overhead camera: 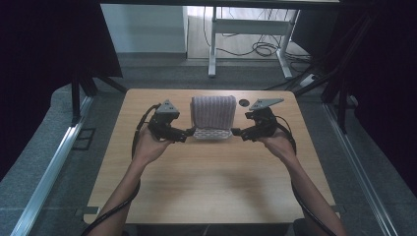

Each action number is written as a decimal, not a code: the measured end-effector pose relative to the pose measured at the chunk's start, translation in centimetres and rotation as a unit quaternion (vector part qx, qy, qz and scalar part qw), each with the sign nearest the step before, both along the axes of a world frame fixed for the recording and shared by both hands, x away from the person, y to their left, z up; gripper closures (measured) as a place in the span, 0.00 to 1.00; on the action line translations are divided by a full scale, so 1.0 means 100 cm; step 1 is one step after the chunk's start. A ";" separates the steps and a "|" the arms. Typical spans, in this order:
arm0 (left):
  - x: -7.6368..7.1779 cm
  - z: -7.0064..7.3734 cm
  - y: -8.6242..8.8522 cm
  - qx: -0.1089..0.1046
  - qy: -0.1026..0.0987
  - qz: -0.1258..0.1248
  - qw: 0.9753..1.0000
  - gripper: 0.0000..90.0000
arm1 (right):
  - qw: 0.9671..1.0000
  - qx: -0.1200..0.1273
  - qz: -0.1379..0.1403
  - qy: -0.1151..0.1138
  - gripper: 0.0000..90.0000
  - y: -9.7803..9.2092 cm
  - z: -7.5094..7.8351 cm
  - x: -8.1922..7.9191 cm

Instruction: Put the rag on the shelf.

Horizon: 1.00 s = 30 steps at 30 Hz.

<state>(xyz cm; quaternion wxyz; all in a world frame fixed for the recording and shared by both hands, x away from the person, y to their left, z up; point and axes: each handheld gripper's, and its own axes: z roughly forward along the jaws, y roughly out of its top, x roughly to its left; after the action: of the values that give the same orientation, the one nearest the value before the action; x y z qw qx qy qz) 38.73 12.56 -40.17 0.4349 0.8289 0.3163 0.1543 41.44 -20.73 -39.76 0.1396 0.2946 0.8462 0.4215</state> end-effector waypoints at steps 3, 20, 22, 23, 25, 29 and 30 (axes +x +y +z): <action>-0.009 -0.007 0.001 0.006 -0.002 0.001 1.000 0.13 | 1.000 0.000 0.004 0.002 0.12 -0.001 -0.006 -0.007; -0.052 -0.067 0.002 0.010 0.009 0.005 1.000 0.13 | 0.999 -0.013 0.022 0.026 0.12 0.007 -0.069 -0.043; -0.055 -0.074 0.000 0.020 0.011 0.004 1.000 0.13 | 0.999 -0.017 0.023 0.030 0.12 0.008 -0.076 -0.045; -0.057 -0.079 0.000 0.023 0.012 0.005 1.000 0.13 | 0.999 -0.019 0.024 0.030 0.12 0.009 -0.080 -0.046; -0.059 -0.087 -0.001 0.023 0.019 0.003 1.000 0.13 | 0.999 -0.023 0.024 0.034 0.12 0.010 -0.088 -0.048; -0.061 -0.104 -0.005 0.026 0.031 0.004 0.999 0.13 | 0.998 -0.036 0.025 0.041 0.12 0.013 -0.105 -0.050; -0.062 -0.108 -0.006 0.028 0.033 0.004 0.999 0.13 | 0.998 -0.039 0.024 0.045 0.11 0.014 -0.109 -0.051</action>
<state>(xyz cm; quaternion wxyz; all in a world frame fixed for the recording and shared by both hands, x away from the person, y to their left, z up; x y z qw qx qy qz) 32.55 11.93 -50.95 0.4006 0.8441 0.3289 0.1373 36.37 -19.36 -50.64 0.1025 0.2871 0.8744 0.3774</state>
